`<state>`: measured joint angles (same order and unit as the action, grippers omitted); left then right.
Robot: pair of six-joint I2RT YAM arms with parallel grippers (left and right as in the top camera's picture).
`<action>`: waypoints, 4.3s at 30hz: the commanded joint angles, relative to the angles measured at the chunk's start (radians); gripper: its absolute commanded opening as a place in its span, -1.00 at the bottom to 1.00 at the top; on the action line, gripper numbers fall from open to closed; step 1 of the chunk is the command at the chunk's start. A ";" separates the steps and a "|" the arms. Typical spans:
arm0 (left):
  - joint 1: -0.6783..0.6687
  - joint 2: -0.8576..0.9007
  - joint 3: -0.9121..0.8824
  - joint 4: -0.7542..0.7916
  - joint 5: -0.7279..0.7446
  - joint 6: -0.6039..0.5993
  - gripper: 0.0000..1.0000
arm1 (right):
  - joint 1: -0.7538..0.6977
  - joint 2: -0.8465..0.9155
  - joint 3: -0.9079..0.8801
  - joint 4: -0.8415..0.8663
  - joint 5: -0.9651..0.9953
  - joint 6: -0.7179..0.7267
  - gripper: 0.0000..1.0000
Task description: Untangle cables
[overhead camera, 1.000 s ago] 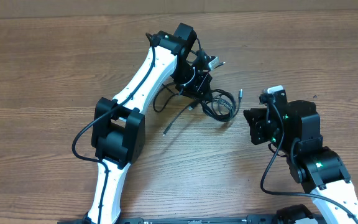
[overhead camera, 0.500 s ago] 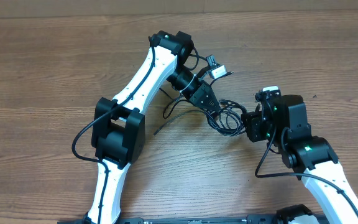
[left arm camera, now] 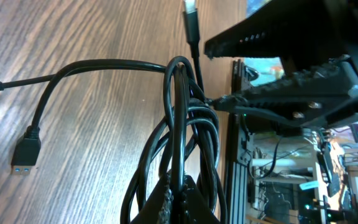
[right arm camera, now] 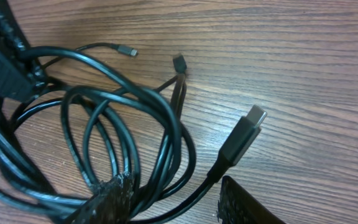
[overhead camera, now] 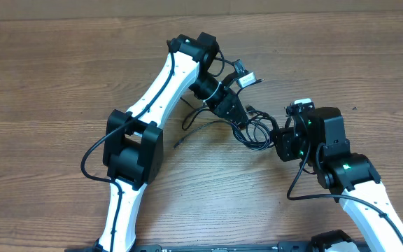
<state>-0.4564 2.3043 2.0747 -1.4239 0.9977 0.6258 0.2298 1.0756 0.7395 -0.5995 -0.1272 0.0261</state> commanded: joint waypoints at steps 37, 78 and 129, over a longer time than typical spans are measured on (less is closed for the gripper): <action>-0.047 0.005 0.018 0.010 -0.009 -0.042 -0.92 | 0.005 0.085 0.020 0.074 0.045 0.011 -0.34; -0.027 0.005 0.018 0.093 0.285 0.031 -0.92 | 0.005 0.114 0.019 0.065 -0.055 0.062 -0.37; -0.034 0.005 0.018 0.209 -0.100 -0.384 -0.91 | 0.005 0.114 0.019 0.044 -0.060 0.127 -0.67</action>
<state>-0.4847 2.3043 2.0747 -1.2175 0.8970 0.2634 0.2298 1.1851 0.7399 -0.5613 -0.1795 0.1581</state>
